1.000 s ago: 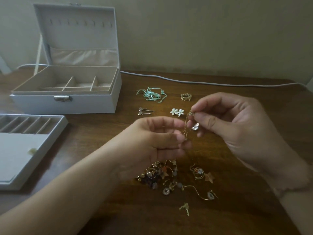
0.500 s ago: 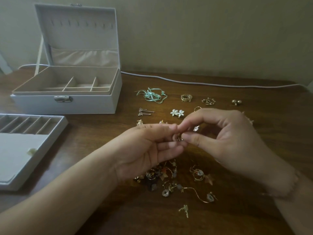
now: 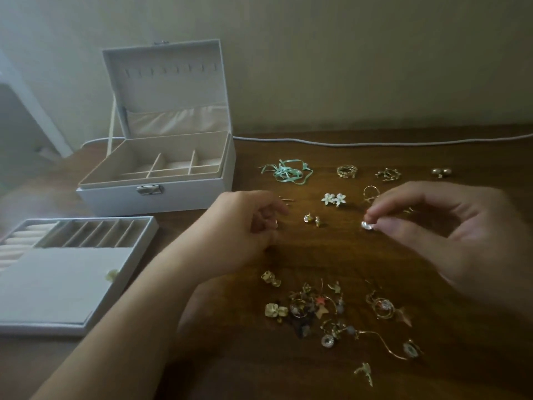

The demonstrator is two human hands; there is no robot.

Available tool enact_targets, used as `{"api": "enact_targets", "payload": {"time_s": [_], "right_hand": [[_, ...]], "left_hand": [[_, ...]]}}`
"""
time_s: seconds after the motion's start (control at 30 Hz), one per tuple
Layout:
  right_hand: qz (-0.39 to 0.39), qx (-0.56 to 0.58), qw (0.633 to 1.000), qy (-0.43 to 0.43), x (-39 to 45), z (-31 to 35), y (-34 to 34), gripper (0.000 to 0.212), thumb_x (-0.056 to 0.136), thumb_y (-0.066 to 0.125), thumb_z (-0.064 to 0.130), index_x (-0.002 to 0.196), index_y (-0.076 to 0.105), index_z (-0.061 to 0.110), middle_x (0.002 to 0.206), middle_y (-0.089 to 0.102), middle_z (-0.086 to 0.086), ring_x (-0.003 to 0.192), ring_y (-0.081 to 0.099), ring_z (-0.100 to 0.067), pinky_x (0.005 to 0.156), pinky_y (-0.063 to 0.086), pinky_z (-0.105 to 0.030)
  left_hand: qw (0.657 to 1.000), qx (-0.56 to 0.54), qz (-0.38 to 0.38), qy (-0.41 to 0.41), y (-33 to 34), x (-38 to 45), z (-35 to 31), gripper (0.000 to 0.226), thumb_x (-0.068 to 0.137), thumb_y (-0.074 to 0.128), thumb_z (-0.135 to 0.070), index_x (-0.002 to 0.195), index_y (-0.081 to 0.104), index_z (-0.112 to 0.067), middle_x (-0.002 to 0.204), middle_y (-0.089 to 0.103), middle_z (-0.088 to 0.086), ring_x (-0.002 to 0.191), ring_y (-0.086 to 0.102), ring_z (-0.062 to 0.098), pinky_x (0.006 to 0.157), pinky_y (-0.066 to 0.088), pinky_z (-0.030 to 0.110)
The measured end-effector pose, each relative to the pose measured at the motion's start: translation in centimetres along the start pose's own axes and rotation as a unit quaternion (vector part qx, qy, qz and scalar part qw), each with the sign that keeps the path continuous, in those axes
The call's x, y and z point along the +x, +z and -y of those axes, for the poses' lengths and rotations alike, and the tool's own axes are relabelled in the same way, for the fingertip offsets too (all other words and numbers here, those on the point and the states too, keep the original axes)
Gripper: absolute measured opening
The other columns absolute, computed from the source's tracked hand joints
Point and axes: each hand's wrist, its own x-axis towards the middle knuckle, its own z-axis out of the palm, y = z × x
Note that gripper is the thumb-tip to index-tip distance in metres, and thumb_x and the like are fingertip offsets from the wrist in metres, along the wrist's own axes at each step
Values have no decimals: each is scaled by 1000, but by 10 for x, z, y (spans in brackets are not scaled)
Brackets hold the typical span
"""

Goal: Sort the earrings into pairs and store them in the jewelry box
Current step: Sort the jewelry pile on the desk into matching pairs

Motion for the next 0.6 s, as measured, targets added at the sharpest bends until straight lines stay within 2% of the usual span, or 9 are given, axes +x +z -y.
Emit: {"api": "enact_targets", "payload": {"time_s": [0.1,0.17,0.23,0.33,0.4,0.5,0.6], "right_hand": [[20,1,1000,-12,-2,1,1,18,79,58,46,92,69,38,91,71,15,85,68,-11,66,56,-28],[40,-16,999,-16,-2,1,2,17,80,57,46,91,69,39,91,70,17,84,67,-8,64,55,-22],[68,-40,997,-27,-2,0,5,16,81,57,45,91,69,40,91,69,20,84,66,-4,65,53,-18],[112,-73,990,-40,-4,-2,12,19,82,55,45,95,68,38,95,66,23,88,64,-1,68,52,-20],[143,-92,985,-43,-7,-2,18,21,84,54,47,100,67,40,101,64,26,95,62,1,73,51,-18],[162,-112,979,-51,-9,-3,25,25,86,52,50,106,64,41,108,60,29,108,57,5,84,46,-17],[160,-125,977,-61,-8,0,28,28,87,50,51,110,63,42,113,58,30,113,53,7,90,42,-20]], "left_hand": [[998,65,11,10,-2,0,2,34,85,73,-17,113,67,-36,86,65,-17,80,62,-1,68,49,12],[998,61,19,23,-3,0,4,35,84,74,-15,113,68,-33,87,64,-16,81,63,1,76,55,23],[997,53,30,42,-5,-1,4,34,83,75,-14,112,68,-31,89,64,-15,82,62,1,79,56,28],[995,46,48,68,-12,-3,8,32,86,72,-15,110,68,-34,94,65,-17,88,62,0,80,55,24],[997,26,28,72,-19,-4,13,36,87,67,-6,104,68,-38,95,67,-19,90,62,-2,77,52,16],[996,30,1,79,-23,-3,20,42,86,62,3,103,71,-35,99,66,-17,88,61,-2,73,49,13],[991,63,72,92,-17,-2,19,33,90,67,-11,112,70,-34,110,62,-18,88,58,-6,74,45,9]]}}
